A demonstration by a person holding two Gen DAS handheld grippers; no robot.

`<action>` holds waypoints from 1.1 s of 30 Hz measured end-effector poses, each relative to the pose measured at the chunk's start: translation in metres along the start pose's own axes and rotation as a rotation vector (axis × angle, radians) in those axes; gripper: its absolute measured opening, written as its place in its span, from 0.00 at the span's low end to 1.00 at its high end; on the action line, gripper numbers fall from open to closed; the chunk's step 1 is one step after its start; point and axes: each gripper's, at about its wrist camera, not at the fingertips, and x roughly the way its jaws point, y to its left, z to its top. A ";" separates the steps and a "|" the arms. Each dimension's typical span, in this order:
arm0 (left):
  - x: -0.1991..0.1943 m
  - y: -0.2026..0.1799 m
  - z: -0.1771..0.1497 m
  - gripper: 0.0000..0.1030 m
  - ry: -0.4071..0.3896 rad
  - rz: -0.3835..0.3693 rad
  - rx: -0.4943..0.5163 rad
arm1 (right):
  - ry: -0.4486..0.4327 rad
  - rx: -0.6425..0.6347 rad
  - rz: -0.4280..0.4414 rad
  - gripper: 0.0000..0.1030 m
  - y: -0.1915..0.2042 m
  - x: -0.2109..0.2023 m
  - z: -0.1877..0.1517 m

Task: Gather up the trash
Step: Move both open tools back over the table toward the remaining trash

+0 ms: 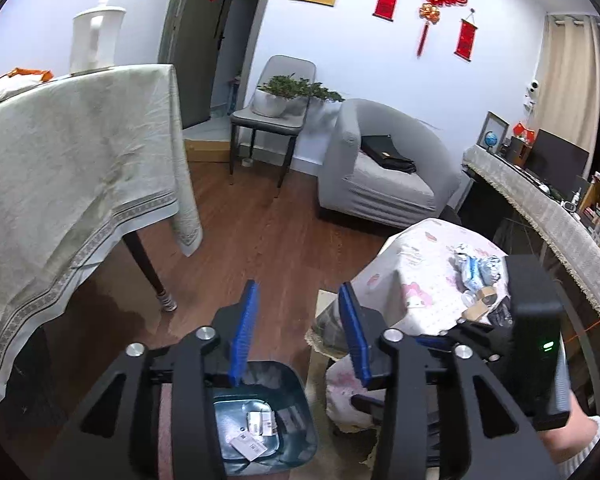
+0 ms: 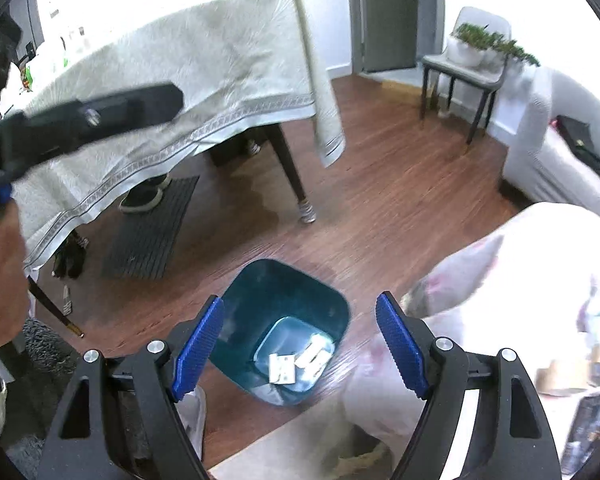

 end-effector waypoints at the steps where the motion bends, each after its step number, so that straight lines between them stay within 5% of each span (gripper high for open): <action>1: 0.002 -0.003 0.000 0.49 0.000 -0.007 0.005 | -0.010 -0.001 -0.013 0.77 -0.004 -0.006 -0.002; 10: 0.032 -0.046 -0.003 0.59 0.024 -0.071 0.076 | -0.083 0.031 -0.160 0.77 -0.058 -0.058 -0.024; 23: 0.087 -0.121 -0.028 0.60 0.098 -0.188 0.261 | -0.143 0.140 -0.317 0.77 -0.134 -0.112 -0.071; 33: 0.119 -0.175 -0.052 0.62 0.148 -0.274 0.373 | -0.142 0.205 -0.352 0.77 -0.167 -0.134 -0.104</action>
